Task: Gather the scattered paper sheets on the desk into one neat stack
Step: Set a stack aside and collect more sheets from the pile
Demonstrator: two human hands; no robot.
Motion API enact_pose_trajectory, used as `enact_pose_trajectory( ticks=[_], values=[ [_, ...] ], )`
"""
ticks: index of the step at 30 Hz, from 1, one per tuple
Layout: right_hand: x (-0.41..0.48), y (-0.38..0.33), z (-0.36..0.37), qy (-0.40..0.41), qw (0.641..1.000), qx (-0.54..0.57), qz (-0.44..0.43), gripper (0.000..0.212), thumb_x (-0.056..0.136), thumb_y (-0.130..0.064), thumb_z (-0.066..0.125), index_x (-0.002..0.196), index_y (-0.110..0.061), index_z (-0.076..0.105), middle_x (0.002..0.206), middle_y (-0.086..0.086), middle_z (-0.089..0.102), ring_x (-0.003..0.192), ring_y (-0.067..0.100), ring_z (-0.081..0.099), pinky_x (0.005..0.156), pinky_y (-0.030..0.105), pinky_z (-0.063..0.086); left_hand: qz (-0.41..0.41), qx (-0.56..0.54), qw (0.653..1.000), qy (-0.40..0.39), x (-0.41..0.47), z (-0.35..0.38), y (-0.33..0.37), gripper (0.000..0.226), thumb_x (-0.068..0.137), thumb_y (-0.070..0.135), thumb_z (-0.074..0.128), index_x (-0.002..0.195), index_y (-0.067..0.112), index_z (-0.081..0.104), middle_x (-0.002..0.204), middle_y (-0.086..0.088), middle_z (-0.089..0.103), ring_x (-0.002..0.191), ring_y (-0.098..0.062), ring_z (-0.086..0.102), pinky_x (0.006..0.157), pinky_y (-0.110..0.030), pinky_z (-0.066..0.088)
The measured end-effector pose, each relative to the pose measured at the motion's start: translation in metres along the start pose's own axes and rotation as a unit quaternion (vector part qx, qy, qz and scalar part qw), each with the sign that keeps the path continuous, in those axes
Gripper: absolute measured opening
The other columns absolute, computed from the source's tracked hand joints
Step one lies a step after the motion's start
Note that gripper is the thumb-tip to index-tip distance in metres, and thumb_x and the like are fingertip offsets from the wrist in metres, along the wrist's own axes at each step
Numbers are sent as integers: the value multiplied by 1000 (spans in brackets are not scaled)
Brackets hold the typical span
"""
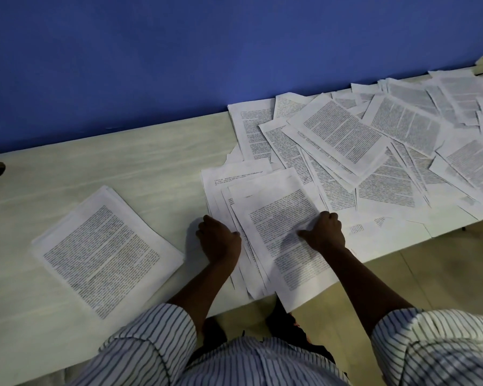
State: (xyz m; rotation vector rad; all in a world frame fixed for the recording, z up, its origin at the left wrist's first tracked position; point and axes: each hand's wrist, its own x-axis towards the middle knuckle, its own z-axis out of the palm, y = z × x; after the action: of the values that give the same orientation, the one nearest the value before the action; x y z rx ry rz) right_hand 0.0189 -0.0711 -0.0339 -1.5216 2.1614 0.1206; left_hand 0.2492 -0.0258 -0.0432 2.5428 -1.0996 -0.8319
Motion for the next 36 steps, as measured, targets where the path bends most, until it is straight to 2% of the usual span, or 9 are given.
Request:
enact_pose_trajectory(
  ticks=[8,10,13,17,20,23,28,31,36],
  values=[
    [0,10,-3,-5,999,16,-41,87,74,-55,80,131,-3,41,131,15,43,124,35,44,89,48,50,-64,-79,995,20,-6,3,23,60,80,12,72,130,-3,43,129,-22,56,118,-39,55,98,-45,49],
    [2,13,-5,-11,999,19,-50,90,73,-56,80,132,-2,40,131,16,43,125,36,45,90,49,50,-97,-133,986,-2,-2,5,23,63,74,22,78,125,2,48,126,-16,60,116,-37,57,95,-44,52],
    [6,18,-8,-16,997,22,-71,92,72,-58,80,132,-1,39,132,17,43,126,37,45,92,49,49,-120,-223,967,-31,6,9,13,80,52,58,76,116,13,63,117,-8,69,105,-30,66,89,-43,57],
    [16,28,-9,-31,995,29,-93,90,75,-57,77,133,0,39,133,18,44,126,39,47,93,48,48,-139,-355,924,-16,-12,8,7,62,77,59,72,112,9,64,110,-6,68,98,-25,65,85,-35,53],
    [23,33,-15,-63,990,49,-117,80,83,-51,73,133,2,39,135,21,46,126,41,50,96,46,46,-137,-458,878,-14,-32,21,-2,81,65,72,74,121,15,60,113,-1,68,103,-22,66,92,-35,53],
    [22,34,-14,-110,977,46,-174,72,87,-58,60,131,-1,49,130,20,51,122,39,54,95,41,46,-95,-482,869,-59,-49,39,-13,73,63,52,90,123,19,66,116,1,73,110,-22,69,99,-41,52],
    [21,38,-11,-165,950,28,-262,59,95,-48,57,134,-4,52,130,19,53,123,34,52,101,37,44,-45,-467,879,-82,-70,42,-13,38,75,17,81,110,28,72,118,-2,72,111,-26,67,103,-51,49],
    [34,48,-8,-149,950,42,-270,79,86,-74,42,132,-12,58,131,14,57,124,32,52,103,39,45,-84,-449,888,-55,-82,22,-16,36,84,8,76,119,18,69,116,-2,71,107,-25,68,102,-50,51],
    [37,48,-18,-158,942,115,-272,62,87,-56,63,128,-9,64,129,15,64,121,30,60,104,43,47,-104,-431,894,-58,-94,-3,-30,31,82,10,79,111,18,71,114,-6,73,100,-27,71,98,-47,53]
  ],
)
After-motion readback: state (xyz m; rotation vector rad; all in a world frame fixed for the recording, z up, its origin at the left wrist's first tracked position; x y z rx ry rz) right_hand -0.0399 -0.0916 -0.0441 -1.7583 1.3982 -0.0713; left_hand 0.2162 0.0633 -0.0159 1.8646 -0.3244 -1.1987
